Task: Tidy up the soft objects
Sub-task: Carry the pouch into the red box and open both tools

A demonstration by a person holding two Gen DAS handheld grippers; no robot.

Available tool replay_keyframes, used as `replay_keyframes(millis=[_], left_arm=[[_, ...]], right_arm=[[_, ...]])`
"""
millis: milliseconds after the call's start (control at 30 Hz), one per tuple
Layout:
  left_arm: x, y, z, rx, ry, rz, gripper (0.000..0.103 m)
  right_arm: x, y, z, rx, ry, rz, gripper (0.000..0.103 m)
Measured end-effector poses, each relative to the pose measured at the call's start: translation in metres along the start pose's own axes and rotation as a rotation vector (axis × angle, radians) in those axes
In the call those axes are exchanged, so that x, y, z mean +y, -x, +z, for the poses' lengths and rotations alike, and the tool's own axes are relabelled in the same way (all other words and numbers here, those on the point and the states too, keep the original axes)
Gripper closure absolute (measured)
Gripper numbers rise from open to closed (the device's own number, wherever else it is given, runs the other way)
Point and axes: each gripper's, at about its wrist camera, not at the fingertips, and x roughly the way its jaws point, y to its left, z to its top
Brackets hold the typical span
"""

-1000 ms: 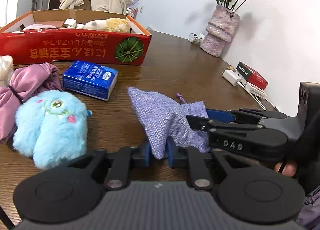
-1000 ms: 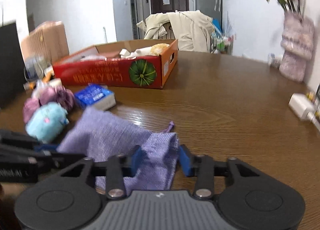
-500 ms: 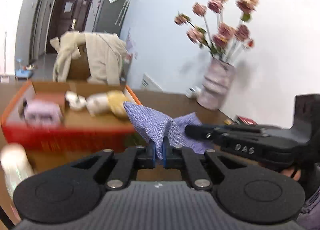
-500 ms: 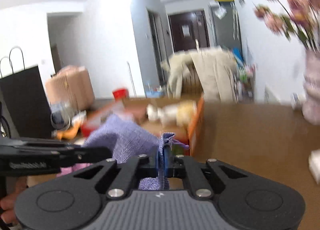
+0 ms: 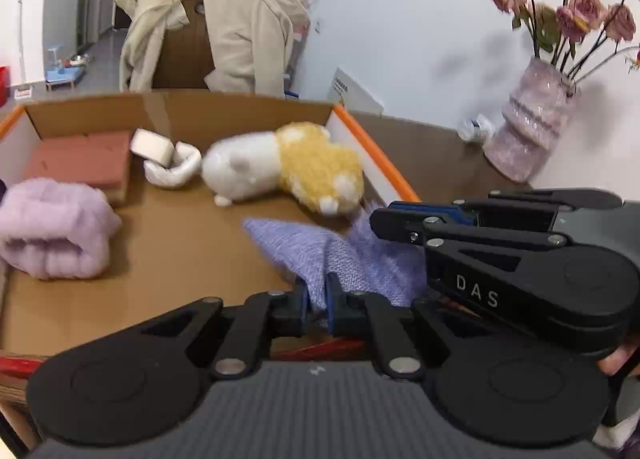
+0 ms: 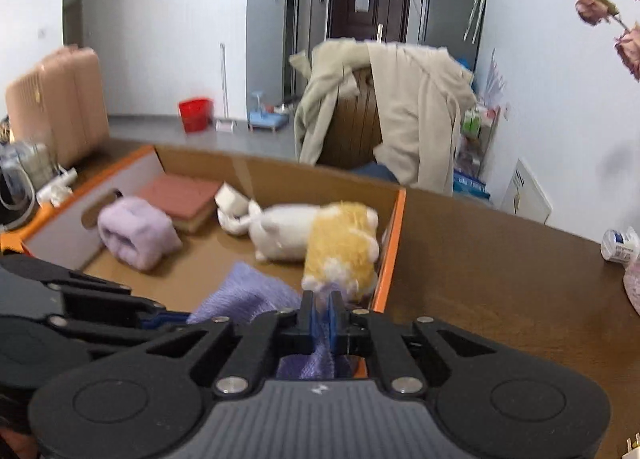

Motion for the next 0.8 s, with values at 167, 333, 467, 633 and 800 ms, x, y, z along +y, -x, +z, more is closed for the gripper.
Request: replay_keyframes(millis=[167,333,467,633,800], left_arm=[[0.005,0.018,0.006,-0.027,0.024,-0.024,0.062],[-0.001,0.071,0.009,-0.101,-0.019,-0.042,0.056],[-0.005,0.125,0.002,-0.174,-0.056,-0.010,0.053],[-0.007,0.184,-0.018,-0.257,-0.104,0.093,0.046],[-0.012,0.227,-0.051,-0.328,-0.137,0.191,0.035]], right_arm=[[-0.003,0.000,-0.002,0.008,0.009,-0.018,0.084],[-0.010,0.037,0.009,-0.087,-0.015,-0.031,0.073],[-0.011,0.079,0.014,-0.164,-0.014,-0.037,0.066],[-0.004,0.138,0.003,-0.255,0.011,-0.025,0.056],[0.011,0.186,-0.023,-0.332,0.022,0.008,0.042]])
